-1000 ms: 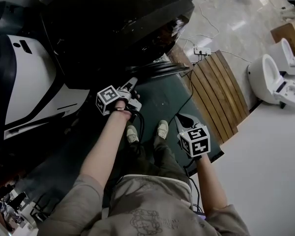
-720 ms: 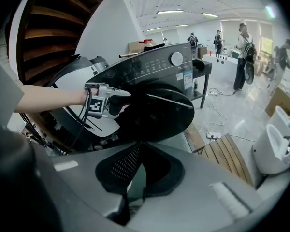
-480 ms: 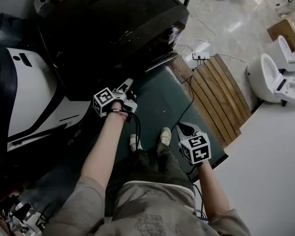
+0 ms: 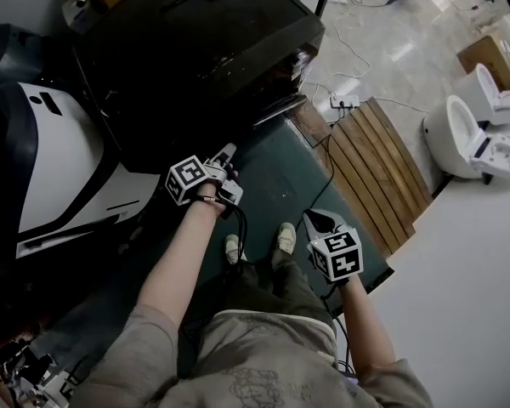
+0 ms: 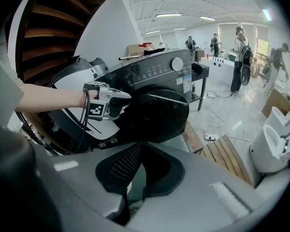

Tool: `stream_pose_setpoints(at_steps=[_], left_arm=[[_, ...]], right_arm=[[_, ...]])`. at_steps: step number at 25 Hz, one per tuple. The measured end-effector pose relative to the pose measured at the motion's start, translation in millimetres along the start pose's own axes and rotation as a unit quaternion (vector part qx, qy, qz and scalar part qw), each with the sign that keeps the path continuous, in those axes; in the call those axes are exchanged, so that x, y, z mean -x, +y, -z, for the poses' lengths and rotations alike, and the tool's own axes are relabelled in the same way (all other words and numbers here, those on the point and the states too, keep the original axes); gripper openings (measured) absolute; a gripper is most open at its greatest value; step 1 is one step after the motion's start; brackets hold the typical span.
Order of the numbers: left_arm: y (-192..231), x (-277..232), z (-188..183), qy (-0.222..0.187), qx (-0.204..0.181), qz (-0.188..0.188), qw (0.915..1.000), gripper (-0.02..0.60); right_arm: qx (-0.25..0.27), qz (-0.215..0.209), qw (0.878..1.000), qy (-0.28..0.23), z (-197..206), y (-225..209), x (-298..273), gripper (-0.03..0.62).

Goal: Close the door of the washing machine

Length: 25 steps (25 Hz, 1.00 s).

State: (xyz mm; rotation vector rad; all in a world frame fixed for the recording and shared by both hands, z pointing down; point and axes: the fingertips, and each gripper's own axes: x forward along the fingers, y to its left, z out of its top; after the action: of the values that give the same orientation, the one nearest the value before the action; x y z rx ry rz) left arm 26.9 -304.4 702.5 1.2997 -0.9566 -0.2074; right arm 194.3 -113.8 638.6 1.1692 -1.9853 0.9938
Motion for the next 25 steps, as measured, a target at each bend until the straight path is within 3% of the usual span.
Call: stream_pose_setpoints(at_steps=[5, 9, 13, 18, 25], left_arm=[[-20.4, 31.2, 11.8, 0.023, -0.078, -0.012, 0.9966, 0.106], [-45.1, 62.2, 14.4, 0.016, -0.108, -0.002, 0.9941, 0.101], [-73.7, 93.8, 13.4, 0.021, -0.162, 0.008, 0.9866, 0.092], [-102.1, 132.4, 7.5, 0.02, -0.188, 0.043, 0.9811, 0.092], [-138.7, 189.5, 5.3, 0.033, -0.268, 0.054, 0.9614, 0.052]], right_arm=[[0.012, 0.005, 1.0, -0.019, -20.3, 14.2, 18.4, 0.029], [0.032, 0.013, 0.999, -0.04, -40.1, 27.3, 39.7, 0.028], [0.05, 0.018, 0.997, -0.064, -62.7, 43.9, 62.8, 0.028], [0.032, -0.001, 0.993, -0.113, -94.7, 67.4, 91.9, 0.028], [0.056, -0.002, 0.982, -0.179, -141.1, 101.2, 141.4, 0.028]])
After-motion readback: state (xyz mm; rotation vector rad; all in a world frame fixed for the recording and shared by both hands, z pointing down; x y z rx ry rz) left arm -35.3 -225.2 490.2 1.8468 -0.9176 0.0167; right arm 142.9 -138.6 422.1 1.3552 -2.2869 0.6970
